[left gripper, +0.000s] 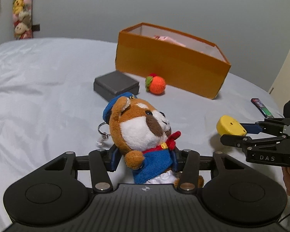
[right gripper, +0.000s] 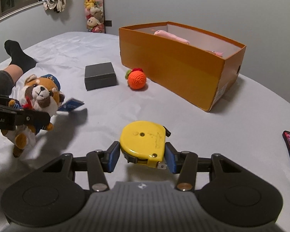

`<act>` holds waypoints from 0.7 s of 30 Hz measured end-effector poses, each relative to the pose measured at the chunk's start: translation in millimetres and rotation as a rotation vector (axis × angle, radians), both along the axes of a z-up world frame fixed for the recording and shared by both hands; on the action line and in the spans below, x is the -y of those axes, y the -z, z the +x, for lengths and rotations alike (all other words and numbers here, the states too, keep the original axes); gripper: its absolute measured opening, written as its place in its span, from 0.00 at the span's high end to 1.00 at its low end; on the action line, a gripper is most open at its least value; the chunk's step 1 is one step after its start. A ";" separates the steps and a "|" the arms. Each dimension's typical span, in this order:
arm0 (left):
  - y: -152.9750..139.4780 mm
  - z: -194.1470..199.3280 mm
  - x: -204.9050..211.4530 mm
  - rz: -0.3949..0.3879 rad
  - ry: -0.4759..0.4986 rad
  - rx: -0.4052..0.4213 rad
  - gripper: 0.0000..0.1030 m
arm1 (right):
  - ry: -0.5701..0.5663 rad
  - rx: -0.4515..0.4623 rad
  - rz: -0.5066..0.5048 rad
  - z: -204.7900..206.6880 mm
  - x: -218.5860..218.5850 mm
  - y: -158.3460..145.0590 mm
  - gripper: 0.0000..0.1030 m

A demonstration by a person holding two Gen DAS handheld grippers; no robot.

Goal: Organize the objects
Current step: 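Lift and carry the red-panda plush and yellow tape measure over the shoebox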

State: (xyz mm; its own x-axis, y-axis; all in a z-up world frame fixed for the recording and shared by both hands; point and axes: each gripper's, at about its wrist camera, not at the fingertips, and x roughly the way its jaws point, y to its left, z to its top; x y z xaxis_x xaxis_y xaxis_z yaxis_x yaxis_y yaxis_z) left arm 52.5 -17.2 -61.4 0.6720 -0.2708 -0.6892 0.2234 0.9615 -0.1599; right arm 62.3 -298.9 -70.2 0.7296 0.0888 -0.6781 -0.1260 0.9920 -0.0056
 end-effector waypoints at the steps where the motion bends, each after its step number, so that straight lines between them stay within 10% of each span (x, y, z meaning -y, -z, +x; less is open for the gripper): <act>1: -4.8 0.8 0.7 0.002 0.005 0.009 0.46 | 0.001 0.002 0.000 -0.2 0.8 -1.9 0.50; 21: -105.9 66.1 25.0 0.024 0.153 0.214 0.46 | 0.003 0.174 -0.087 29.1 37.5 -88.9 0.50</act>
State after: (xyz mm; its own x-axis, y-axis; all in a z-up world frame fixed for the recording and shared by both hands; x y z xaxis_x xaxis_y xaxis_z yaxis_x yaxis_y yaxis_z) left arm 118.6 -42.2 44.5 0.7556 -0.3656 -0.5435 0.3923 0.9170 -0.0714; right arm 91.4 -336.4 18.6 0.8366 0.0330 -0.5468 -0.1126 0.9872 -0.1127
